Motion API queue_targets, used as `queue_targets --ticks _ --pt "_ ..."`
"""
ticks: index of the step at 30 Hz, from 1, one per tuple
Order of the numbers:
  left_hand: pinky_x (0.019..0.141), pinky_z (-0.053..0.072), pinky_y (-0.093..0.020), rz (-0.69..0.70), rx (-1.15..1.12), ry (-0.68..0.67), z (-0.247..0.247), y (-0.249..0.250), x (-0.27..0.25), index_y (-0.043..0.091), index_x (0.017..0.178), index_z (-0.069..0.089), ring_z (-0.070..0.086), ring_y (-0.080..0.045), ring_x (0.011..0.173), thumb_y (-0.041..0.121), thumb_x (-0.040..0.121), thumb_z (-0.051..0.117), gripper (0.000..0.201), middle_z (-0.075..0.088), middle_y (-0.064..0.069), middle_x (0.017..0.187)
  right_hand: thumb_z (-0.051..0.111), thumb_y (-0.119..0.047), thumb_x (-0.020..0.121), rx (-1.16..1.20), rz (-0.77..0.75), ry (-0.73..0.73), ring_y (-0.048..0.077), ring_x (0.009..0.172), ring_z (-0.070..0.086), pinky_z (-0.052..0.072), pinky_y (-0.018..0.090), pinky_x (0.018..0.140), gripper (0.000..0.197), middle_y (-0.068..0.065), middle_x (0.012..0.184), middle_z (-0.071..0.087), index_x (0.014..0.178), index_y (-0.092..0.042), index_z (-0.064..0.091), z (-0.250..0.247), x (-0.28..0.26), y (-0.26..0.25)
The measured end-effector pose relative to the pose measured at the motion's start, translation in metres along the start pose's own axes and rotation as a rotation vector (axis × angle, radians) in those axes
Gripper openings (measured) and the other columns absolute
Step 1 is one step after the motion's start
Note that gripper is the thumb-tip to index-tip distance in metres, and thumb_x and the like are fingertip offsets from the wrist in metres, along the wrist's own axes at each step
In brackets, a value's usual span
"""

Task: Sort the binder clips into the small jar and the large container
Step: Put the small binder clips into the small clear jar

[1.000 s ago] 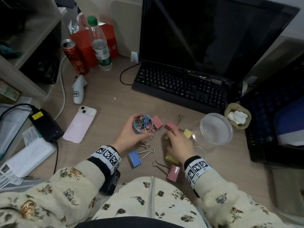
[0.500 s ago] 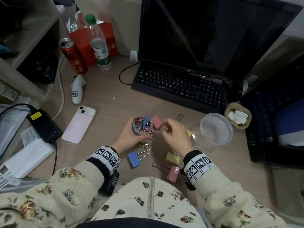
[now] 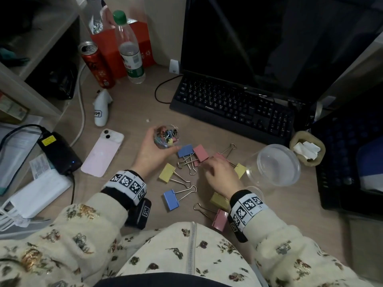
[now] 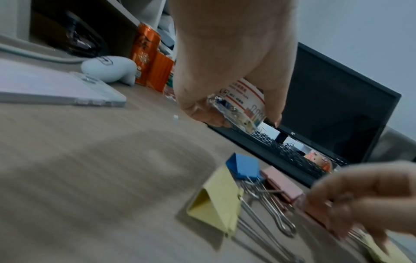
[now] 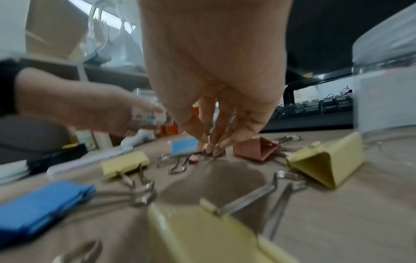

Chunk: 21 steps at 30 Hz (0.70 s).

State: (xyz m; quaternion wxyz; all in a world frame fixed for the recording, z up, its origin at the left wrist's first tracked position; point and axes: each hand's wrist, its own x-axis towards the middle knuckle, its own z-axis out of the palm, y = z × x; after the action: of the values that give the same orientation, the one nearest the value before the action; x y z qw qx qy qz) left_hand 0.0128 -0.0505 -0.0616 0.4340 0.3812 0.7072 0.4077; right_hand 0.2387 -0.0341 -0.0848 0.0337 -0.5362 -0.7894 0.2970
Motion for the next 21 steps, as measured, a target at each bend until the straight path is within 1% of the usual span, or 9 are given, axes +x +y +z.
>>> queue_targets --ticks 2,4,7,9,11,14,15,17,21 --pt "0.081 0.042 -0.01 0.007 0.026 0.016 -0.005 0.002 0.003 0.021 0.132 0.042 0.054 0.007 0.096 0.022 0.066 0.088 0.08 0.053 0.02 0.107 0.051 -0.018 0.091 -0.038 -0.003 -0.022 0.02 0.111 0.054 0.049 0.041 0.09 0.031 -0.002 0.117 0.06 0.119 -0.024 0.063 0.008 -0.003 0.002" --pt "0.073 0.041 -0.005 0.01 0.045 0.014 -0.008 0.002 0.003 0.02 0.133 0.042 0.052 0.011 0.093 0.021 0.067 0.088 0.08 0.051 0.022 0.106 0.05 -0.019 0.091 -0.045 0.008 0.016 0.02 0.111 0.054 0.05 0.039 0.087 0.037 -0.003 0.122 0.057 0.127 -0.024 0.059 0.012 -0.004 0.002" --pt "0.066 0.042 0.0 0.006 0.061 -0.015 -0.007 -0.002 -0.002 0.024 0.128 0.042 0.053 0.011 0.09 0.021 0.067 0.087 0.076 0.051 0.023 0.104 0.05 -0.018 0.09 -0.041 0.017 0.026 0.021 0.108 0.055 0.051 0.038 0.082 0.042 -0.002 0.12 0.055 0.131 -0.025 0.055 0.012 -0.001 0.0" --pt "0.063 0.041 0.003 -0.001 0.041 -0.025 -0.004 -0.003 -0.006 0.025 0.126 0.042 0.054 0.009 0.089 0.018 0.068 0.087 0.074 0.052 0.021 0.105 0.051 -0.018 0.09 -0.041 0.024 0.013 0.021 0.105 0.056 0.05 0.035 0.078 0.043 -0.001 0.118 0.054 0.132 -0.025 0.052 0.009 0.002 -0.002" --pt "0.065 0.042 0.003 0.004 0.038 -0.027 -0.002 -0.005 -0.008 0.021 0.128 0.043 0.056 0.009 0.091 0.017 0.067 0.088 0.076 0.054 0.019 0.106 0.053 -0.021 0.089 -0.058 0.02 -0.012 0.022 0.107 0.055 0.048 0.032 0.077 0.045 0.0 0.122 0.052 0.134 -0.025 0.049 0.006 0.005 -0.005" --pt "0.07 0.043 0.001 0.017 0.033 -0.047 0.0 -0.007 -0.008 0.018 0.128 0.044 0.057 0.017 0.088 0.017 0.065 0.089 0.077 0.055 0.018 0.107 0.054 -0.026 0.089 -0.11 0.012 -0.062 0.023 0.111 0.053 0.05 0.035 0.081 0.047 -0.001 0.127 0.05 0.135 -0.027 0.046 0.007 0.007 -0.01" --pt "0.072 0.044 0.0 0.015 0.038 -0.053 0.0 -0.008 -0.008 0.019 0.128 0.044 0.056 0.017 0.089 0.018 0.065 0.09 0.078 0.055 0.018 0.108 0.055 -0.027 0.089 -0.126 0.008 -0.065 0.023 0.11 0.054 0.05 0.037 0.081 0.046 -0.001 0.126 0.05 0.133 -0.028 0.047 0.008 0.007 -0.011" --pt "0.075 0.044 -0.003 0.015 0.053 -0.058 0.0 -0.009 -0.008 0.02 0.129 0.043 0.055 0.012 0.095 0.022 0.064 0.09 0.081 0.054 0.019 0.11 0.057 -0.028 0.087 -0.124 0.012 -0.062 0.023 0.108 0.055 0.05 0.037 0.08 0.042 -0.002 0.125 0.051 0.127 -0.028 0.048 0.009 0.007 -0.011" --pt "0.083 0.043 -0.008 0.013 0.059 -0.058 0.001 -0.01 -0.008 0.023 0.129 0.043 0.053 0.009 0.1 0.025 0.062 0.091 0.082 0.054 0.02 0.111 0.059 -0.031 0.086 -0.146 0.007 -0.053 0.022 0.101 0.056 0.044 0.031 0.074 0.029 -0.002 0.114 0.052 0.115 -0.026 0.053 0.01 0.001 -0.01"
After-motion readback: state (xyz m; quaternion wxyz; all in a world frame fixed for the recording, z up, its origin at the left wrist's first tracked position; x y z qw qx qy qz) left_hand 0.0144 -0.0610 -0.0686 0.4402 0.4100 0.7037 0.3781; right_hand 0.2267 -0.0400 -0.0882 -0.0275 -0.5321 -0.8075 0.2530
